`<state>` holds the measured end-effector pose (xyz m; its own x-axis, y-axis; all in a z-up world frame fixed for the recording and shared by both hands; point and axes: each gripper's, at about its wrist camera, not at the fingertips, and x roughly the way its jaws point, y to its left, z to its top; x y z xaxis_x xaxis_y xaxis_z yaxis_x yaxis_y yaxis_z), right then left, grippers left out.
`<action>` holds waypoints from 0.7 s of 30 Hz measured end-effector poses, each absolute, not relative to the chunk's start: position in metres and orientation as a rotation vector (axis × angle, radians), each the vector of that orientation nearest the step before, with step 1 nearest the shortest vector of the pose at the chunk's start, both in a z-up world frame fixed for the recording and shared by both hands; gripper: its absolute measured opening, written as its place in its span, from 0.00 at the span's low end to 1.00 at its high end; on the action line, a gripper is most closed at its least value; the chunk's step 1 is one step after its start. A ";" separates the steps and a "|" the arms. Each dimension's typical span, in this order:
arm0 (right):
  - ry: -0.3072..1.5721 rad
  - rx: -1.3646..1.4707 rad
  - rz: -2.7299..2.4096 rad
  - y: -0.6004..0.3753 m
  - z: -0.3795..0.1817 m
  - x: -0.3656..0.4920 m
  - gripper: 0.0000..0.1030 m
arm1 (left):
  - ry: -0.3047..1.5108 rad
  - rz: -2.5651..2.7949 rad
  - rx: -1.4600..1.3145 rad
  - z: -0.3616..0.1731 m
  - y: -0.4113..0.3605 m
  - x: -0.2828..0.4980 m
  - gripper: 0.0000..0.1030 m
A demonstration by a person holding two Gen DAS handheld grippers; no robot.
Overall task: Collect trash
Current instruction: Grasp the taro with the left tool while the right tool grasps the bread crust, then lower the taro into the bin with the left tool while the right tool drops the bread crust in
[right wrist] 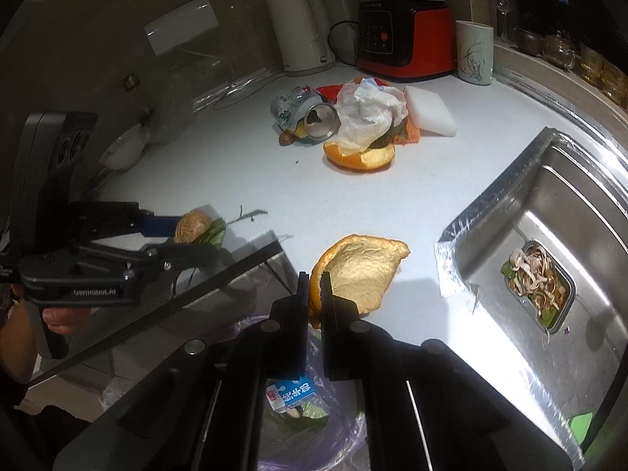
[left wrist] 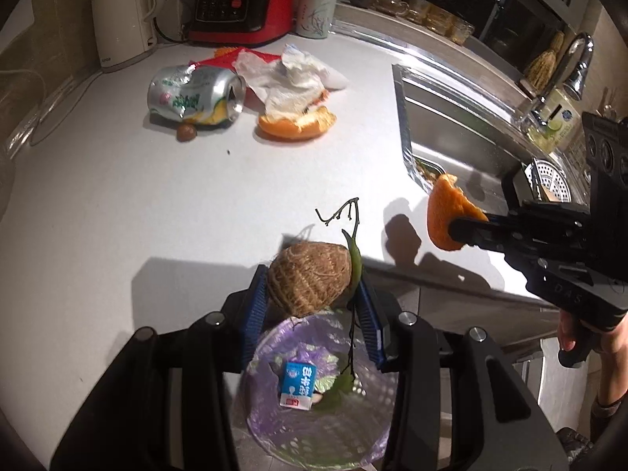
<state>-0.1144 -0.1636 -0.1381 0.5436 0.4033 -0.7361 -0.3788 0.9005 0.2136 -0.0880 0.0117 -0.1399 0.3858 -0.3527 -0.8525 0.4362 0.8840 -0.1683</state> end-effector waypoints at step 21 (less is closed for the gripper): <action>0.922 0.022 0.363 -0.152 -0.139 -0.185 0.06 | 1.272 -0.532 0.335 -0.288 -0.016 -0.163 0.41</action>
<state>-0.1854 -0.1520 -0.1389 0.5480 0.3162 -0.7744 -0.2975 0.9389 0.1729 -0.1629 -0.0160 -0.2878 0.1984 -0.1906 -0.9614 0.5499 0.8336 -0.0518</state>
